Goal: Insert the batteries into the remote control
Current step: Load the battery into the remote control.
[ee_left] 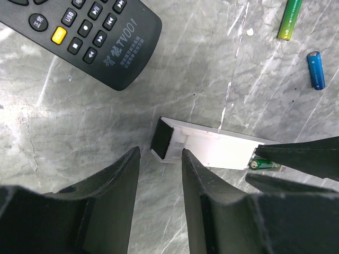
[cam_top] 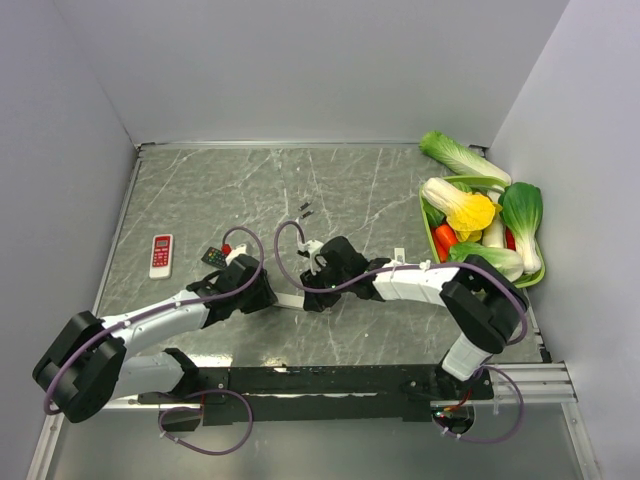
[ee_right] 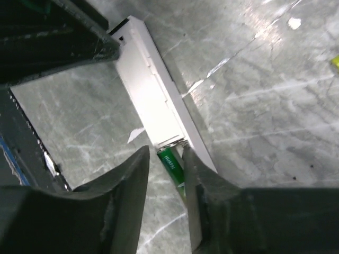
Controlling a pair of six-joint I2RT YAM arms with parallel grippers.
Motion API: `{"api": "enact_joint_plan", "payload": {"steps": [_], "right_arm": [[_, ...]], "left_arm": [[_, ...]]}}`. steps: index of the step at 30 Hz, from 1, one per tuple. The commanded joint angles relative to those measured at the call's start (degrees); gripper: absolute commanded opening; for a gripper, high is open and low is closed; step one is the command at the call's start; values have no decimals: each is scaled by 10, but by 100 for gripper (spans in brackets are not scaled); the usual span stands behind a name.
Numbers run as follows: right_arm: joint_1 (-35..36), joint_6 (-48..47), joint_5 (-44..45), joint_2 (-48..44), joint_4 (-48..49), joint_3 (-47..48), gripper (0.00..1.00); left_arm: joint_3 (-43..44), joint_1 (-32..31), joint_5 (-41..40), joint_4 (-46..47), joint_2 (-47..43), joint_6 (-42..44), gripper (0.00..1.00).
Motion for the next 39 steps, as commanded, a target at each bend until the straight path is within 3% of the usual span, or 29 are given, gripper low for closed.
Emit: {"api": "enact_joint_plan", "payload": {"steps": [1,15,26,39], "right_arm": [[-2,-27,27,-11,-127,-16,48],[31,-76,74,-31,-179,48,54],[80,-117,181,-3,-246,105,57],[121,-125,226,-23,-280,139,66]], "left_arm": [[-5,-3,-9,-24,-5,5,42],[0,-3,-5,-22,-7,11,44],[12,-3,5,-27,-14,14,53],[15,-3,10,-20,-15,13,57]]}}
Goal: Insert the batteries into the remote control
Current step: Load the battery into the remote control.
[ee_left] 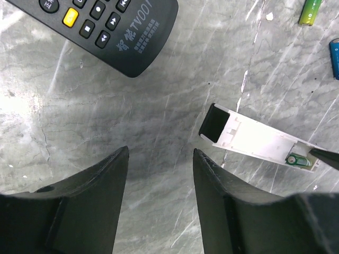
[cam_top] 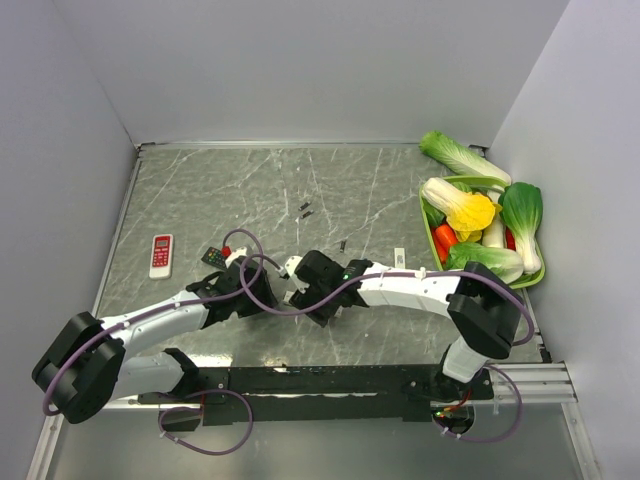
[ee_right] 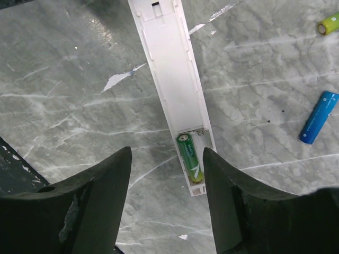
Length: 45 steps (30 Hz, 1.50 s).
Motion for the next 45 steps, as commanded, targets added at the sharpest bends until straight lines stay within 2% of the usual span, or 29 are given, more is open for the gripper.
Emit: {"api": "enact_joint_plan", "payload": {"steps": [1,5,7,10,11,12,15,22,28,36,45], "right_arm": [[6,-3,29,-26,-25,28,67],[-2,60,58,-69,-25,15,77],[-17,104,71,-96,-38,8,79],[-59,205,65,-131,-36,-14,99],[-67,244,40,-142,-26,-40,100],[-85,264,28,-153,-16,-54,100],[-95,340,11,-196,34,-108,100],[-96,442,35,-182,62,-146,100],[-94,470,51,-164,67,-142,99],[-89,483,58,-129,56,-131,89],[-82,487,52,-109,69,-117,86]], "left_arm": [[16,-2,8,8,-11,3,57],[22,-2,12,8,-12,5,58],[29,-2,14,7,-12,9,63],[38,-2,15,6,-11,18,73],[39,-2,15,5,-10,21,76],[45,-2,16,6,-9,28,81],[56,-2,17,3,3,42,87],[74,-9,28,2,36,65,86],[89,-19,16,-3,74,77,83],[97,-24,9,2,111,84,75],[92,-30,4,2,120,84,72]]}}
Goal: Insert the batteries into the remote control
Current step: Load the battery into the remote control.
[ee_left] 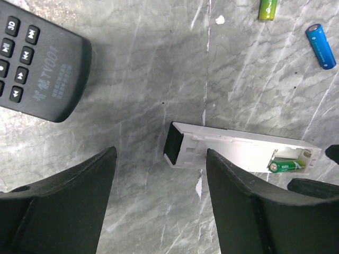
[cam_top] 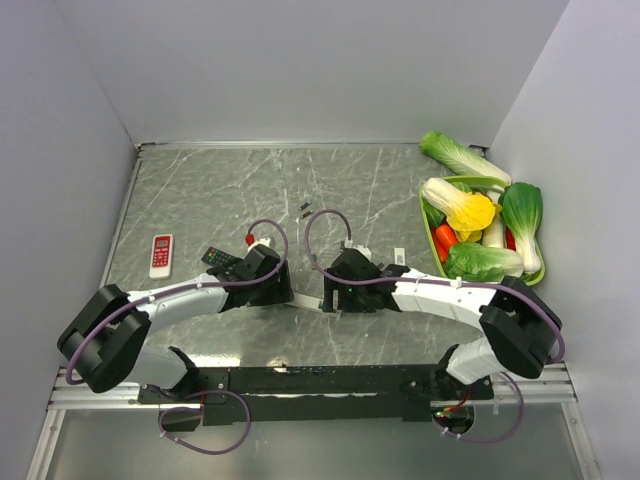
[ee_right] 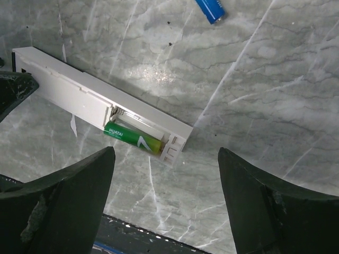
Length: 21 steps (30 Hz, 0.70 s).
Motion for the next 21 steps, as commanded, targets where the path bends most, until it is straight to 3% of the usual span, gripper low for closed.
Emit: {"api": "enact_joint_plan", "payload": {"steps": [1,21], "right_arm": [[5,16,10,9,15,27,85],[5,16,-2,38,27,47,83]], "left_arm": [[4,-6,-9,-5,10,7,72],[1,-11,-7,-4,10,4,72]]}}
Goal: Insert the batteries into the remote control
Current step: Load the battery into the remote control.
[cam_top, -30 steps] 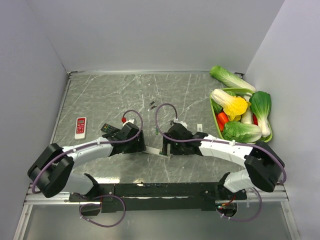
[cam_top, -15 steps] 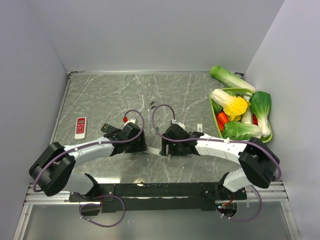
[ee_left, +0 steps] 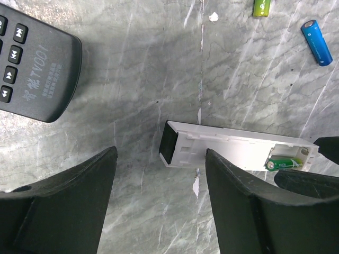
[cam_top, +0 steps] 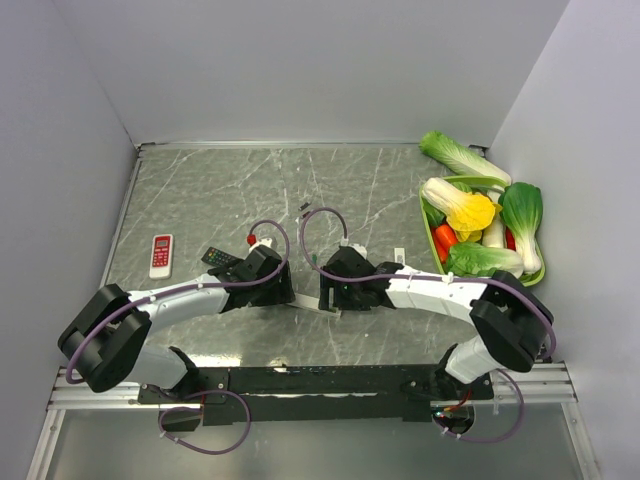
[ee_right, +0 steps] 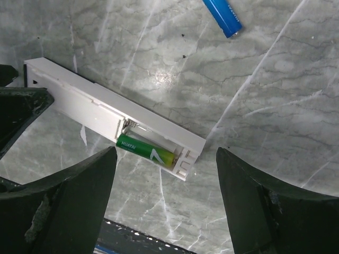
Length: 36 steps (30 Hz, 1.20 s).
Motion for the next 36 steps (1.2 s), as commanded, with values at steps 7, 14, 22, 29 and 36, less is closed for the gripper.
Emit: {"api": "enact_joint_plan", "payload": {"steps": [7,14,22,29,36], "right_arm": [[3,13,-6,21,15,30,83],[3,16,-11,32,11,24,82],[-2,25,-29,20,29,-11,81],[-3,7,-53,9,49,2,88],[-9,36,-17,-16,45,-17,87]], "left_arm": [[1,-5,-4,-7,10,5,72],[-4,-5,-5,-5,12,4,72],[-6,-5,-6,-6,8,1,72],[-6,-5,-2,-6,6,-1,72],[-7,-5,-3,-8,2,-2,72]]}}
